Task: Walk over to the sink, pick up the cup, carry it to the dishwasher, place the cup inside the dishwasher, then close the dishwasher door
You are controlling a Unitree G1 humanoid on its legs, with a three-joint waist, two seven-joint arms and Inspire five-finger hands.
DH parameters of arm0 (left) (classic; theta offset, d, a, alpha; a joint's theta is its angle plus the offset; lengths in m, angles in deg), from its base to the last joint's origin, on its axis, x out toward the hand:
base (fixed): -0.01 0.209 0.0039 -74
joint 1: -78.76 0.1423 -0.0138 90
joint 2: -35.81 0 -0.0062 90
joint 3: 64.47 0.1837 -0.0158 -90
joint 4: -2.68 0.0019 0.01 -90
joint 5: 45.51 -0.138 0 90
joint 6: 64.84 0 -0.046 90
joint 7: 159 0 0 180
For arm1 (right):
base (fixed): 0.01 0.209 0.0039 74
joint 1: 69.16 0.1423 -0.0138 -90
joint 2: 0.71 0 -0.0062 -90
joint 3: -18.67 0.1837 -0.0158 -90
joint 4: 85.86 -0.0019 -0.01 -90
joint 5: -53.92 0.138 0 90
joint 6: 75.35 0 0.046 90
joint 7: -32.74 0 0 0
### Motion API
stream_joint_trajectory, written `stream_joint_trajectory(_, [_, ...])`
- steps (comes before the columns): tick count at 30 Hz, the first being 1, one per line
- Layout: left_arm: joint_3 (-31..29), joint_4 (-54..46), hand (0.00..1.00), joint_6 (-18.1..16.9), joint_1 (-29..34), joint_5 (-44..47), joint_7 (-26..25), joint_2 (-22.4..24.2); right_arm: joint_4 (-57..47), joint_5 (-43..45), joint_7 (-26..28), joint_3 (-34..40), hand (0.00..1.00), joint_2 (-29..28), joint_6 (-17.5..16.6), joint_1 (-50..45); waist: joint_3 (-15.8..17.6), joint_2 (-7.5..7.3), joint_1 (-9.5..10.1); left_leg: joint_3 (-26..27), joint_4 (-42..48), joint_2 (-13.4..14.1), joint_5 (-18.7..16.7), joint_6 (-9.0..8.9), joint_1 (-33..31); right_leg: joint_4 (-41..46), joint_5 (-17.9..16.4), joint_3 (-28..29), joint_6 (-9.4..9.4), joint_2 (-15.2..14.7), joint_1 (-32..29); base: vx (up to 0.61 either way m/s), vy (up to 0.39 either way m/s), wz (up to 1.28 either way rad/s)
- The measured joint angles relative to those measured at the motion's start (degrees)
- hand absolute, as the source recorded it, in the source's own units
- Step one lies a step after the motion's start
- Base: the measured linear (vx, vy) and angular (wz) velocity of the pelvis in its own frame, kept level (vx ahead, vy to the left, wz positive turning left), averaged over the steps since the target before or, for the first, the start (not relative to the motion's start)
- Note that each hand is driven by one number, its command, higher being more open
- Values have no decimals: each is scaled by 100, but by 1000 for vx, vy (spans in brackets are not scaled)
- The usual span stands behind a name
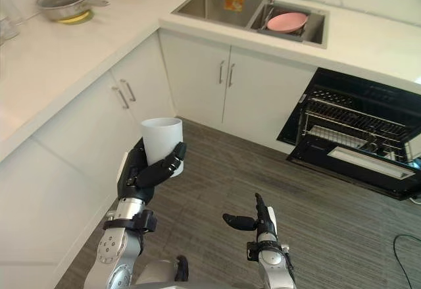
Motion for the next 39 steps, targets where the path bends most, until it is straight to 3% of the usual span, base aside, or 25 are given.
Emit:
stream_joint_trajectory(4, [122,-37,0,-79,-34,-2,-7,-27,-48,-79,52,-180,100,-128,-5,33,-56,-21,-126,165,-213,101,-336,-93,551,125,-181,-753,-311,-3,-938,317,56,-26])
stream_joint_trajectory(7, [216,14,0,-77,-34,1,-7,-65,-40,-101,63,-207,100,-111,-3,58,-33,20,-231,288,-662,211,-414,-290,1067,-1046,-149,-1619,-570,228,-1448,458,-31,-14])
stream_joint_trajectory(8, [207,36,0,-77,-44,0,-7,-62,-27,-101,67,-213,100,-99,-2,71,-33,21,-258,301,-705,236,-450,-359,1140,-1379,-21,-1750,-679,310,-1497,510,-68,-12])
stream_joint_trajectory(9, [175,91,0,-77,-46,-2,-8,-71,-11,-106,69,-250,100,-66,-4,53,-89,-101,-285,313,-710,190,-546,-524,1275,-2305,795,-1913,-932,459,-1418,556,-78,-8])
stream_joint_trajectory(10, [180,362,0,-76,-90,-4,-4,52,78,-109,65,-264,100,103,-2,29,-107,70,-304,263,-656,272,-685,-655,1496,-2289,1197,-1973,-1362,545,-1307,576,-68,-12])
stream_joint_trajectory(11, [174,497,0,-31,-100,-4,-8,144,130,-109,64,-262,100,186,34,36,-124,216,-303,239,-559,388,-684,-666,1528,-2300,1141,-2013,-1425,659,-1219,562,-66,-14])
stream_joint_trajectory(13, [170,651,0,36,-133,-5,-7,281,88,-107,62,-253,100,332,76,6,-93,371,-337,103,246,606,-524,-833,1378,-2451,907,-2021,-1419,835,-888,468,-83,-16])
stream_joint_trajectory(15, [177,655,0,79,-128,-5,14,395,-287,-96,37,-231,100,326,86,-254,-74,372,-281,-164,2227,957,46,-1078,772,-3016,847,-1903,-1438,1049,-140,496,-89,-19])
stream_joint_trajectory(16, [192,628,0,78,-118,-5,26,413,-401,-90,28,-214,100,320,86,-320,-71,368,-255,-178,2605,1034,29,-1068,643,-3186,847,-1864,-1438,1092,73,463,-50,-21])
stream_joint_trajectory(18, [183,409,0,64,-1,-1,96,462,-755,-52,6,-189,100,292,13,-436,-82,362,-166,-86,3251,1316,-138,-823,92,-3630,801,-1633,-1399,1208,666,308,-10,-43])
stream_joint_trajectory(21, [172,387,0,21,12,-2,122,466,-702,-47,-11,-132,100,285,-54,-347,-127,346,-46,-254,2652,1238,-381,-620,-434,-3784,712,-1348,-1383,1212,834,233,93,-54])
stream_joint_trajectory(23, [133,431,0,20,37,0,117,424,-473,-47,-12,-141,100,238,-56,-254,-101,301,20,-735,1496,811,-419,-537,-652,-3826,661,-1062,-1267,1110,974,205,149,-58])
stream_joint_trajectory(24, [131,469,0,23,69,-1,113,384,-241,-48,-16,-141,100,229,-56,-167,-62,250,46,-1303,722,393,-251,-580,-755,-3836,621,-860,-1125,959,1043,183,173,-56])
stream_joint_trajectory(25, [133,470,0,24,94,-1,112,376,-168,-47,-15,-145,100,238,-55,-149,-55,249,49,-1521,421,250,-111,-601,-788,-3828,601,-765,-1061,915,1056,225,225,-70])
stream_joint_trajectory(26, [134,469,0,23,126,-1,109,381,-89,-47,-16,-147,100,253,-53,-146,-49,267,57,-1785,4,107,229,-640,-788,-3795,563,-611,-941,869,1068,234,265,-85])
stream_joint_trajectory(27, [148,468,0,19,186,-4,95,383,-9,-48,-16,-165,100,284,-44,-156,-56,311,84,-1869,-210,55,935,-637,-620,-3697,489,-349,-739,878,1090,293,342,-101])
stream_joint_trajectory(28, [122,474,0,21,183,-3,62,296,-7,-47,-33,-236,100,197,-16,-167,-55,237,67,-1670,-97,8,811,-473,-533,-3656,431,-160,-665,790,1151,306,348,-89])
stream_joint_trajectory(31, [157,454,0,12,142,-4,12,252,-327,-51,-25,-330,100,23,-12,-167,-12,-3,38,-1119,198,-51,442,-256,-511,-3395,257,289,-442,590,977,225,270,-81])
stream_joint_trajectory(34, [195,439,0,22,142,-10,-3,234,-580,-58,-19,-333,100,-59,-12,-125,-3,-5,41,-535,57,-57,212,-86,-87,-2334,141,434,-260,454,524,111,210,-92])
stream_joint_trajectory(37, [193,427,0,19,138,-16,-17,132,-647,-63,-18,-382,100,-141,-13,-85,-18,-38,-8,-148,-204,-83,163,-30,350,-1502,145,-208,-246,172,204,65,121,-76])
stream_joint_trajectory(39, [172,425,0,-10,129,-32,-38,50,-648,-78,-15,-547,100,-166,-13,54,-48,-57,-38,185,-429,-40,157,-31,547,-1428,12,-1065,-439,-130,-20,64,43,-75])
